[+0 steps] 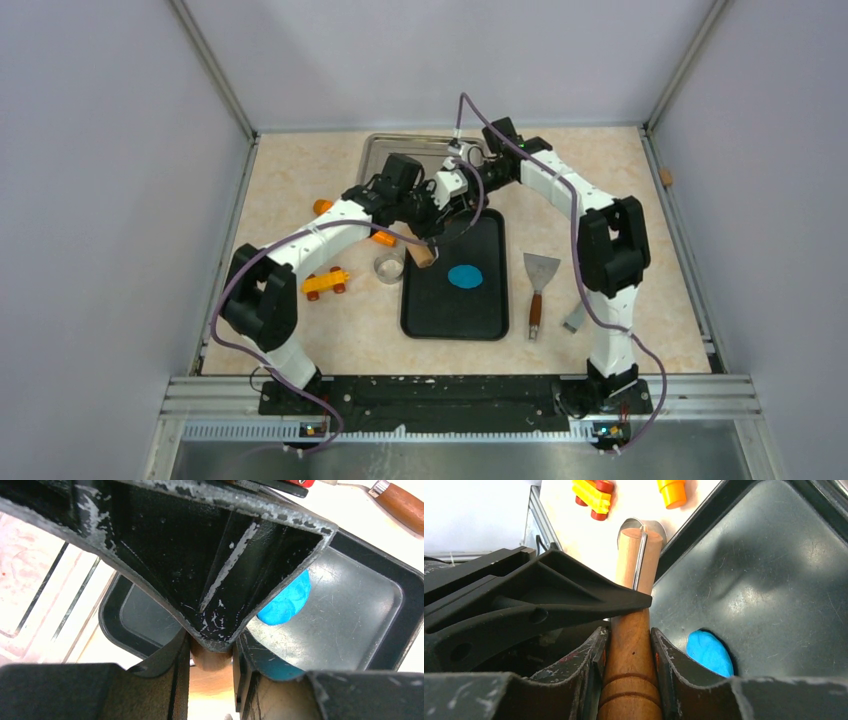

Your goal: Roll out the dumpling wrappers from the dough

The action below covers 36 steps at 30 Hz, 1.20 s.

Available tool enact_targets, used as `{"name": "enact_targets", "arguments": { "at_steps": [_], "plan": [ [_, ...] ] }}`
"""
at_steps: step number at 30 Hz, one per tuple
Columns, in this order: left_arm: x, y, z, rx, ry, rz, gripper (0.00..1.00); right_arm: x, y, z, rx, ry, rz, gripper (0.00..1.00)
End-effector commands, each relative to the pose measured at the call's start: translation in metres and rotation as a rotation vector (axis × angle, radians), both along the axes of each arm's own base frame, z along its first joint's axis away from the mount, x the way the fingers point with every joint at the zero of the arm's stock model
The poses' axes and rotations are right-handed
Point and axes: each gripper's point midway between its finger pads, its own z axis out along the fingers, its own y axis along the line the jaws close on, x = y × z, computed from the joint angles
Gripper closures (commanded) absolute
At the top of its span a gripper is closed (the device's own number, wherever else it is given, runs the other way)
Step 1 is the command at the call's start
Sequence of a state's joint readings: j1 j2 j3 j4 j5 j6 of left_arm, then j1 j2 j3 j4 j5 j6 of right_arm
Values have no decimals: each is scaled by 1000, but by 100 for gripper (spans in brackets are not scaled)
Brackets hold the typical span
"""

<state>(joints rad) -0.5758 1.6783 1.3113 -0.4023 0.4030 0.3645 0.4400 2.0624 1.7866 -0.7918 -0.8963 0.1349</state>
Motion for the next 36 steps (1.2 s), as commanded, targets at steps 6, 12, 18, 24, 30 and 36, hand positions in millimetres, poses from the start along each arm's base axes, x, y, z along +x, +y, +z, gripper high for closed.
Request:
{"name": "enact_targets", "arguments": {
  "at_steps": [6, 12, 18, 24, 30, 36],
  "plan": [
    [-5, -28, 29, -156, -58, -110, 52, -9, -40, 37, 34, -92, -26, 100],
    [-15, -46, 25, -208, -33, -175, 48, -33, -76, 27, -20, -72, -64, 100],
    [-23, -34, 20, -184, 52, -63, 48, -42, -100, 18, -43, -70, -125, 100],
    [-29, 10, -32, -45, 189, 221, 49, -45, -109, 5, -64, -118, -176, 100],
    [-32, 32, -58, 13, 207, 340, 49, -35, -126, -41, -220, -96, -292, 100],
    [-17, 46, -71, 65, 166, 436, 47, -36, -146, -92, -407, -47, -308, 100]
  ]
}}
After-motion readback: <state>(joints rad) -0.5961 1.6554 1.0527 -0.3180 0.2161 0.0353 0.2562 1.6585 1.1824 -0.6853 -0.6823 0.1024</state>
